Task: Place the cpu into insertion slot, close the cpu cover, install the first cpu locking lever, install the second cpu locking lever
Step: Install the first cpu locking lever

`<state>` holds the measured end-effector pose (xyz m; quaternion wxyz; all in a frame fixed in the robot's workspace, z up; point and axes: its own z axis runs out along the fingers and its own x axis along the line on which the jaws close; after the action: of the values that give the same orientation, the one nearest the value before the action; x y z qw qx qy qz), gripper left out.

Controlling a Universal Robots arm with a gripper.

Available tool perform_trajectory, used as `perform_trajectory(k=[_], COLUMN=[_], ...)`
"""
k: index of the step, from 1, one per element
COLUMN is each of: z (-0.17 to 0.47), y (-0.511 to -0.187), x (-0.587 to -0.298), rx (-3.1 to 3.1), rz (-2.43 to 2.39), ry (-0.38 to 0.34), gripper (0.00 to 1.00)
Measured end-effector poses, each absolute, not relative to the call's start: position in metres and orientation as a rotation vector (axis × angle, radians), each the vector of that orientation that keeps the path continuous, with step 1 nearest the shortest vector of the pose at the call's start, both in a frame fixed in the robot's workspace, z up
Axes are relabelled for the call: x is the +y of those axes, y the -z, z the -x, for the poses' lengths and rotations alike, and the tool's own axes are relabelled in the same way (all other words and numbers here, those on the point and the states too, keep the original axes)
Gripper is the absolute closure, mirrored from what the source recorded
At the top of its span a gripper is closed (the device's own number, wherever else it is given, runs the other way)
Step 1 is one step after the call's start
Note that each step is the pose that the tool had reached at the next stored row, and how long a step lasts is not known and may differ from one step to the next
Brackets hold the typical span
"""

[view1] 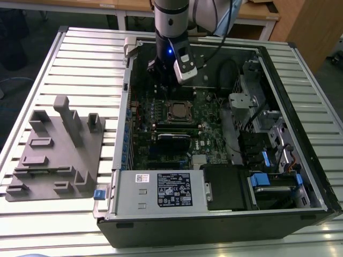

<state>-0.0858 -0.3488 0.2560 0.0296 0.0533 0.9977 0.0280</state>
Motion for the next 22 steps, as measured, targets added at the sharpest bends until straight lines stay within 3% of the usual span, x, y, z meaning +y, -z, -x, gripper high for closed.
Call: perform_trajectory(k=[22], z=[0.111], y=[-0.265], x=[-0.349], rx=[3.076], rz=[-0.164], ry=[-0.086], gripper=[0.89])
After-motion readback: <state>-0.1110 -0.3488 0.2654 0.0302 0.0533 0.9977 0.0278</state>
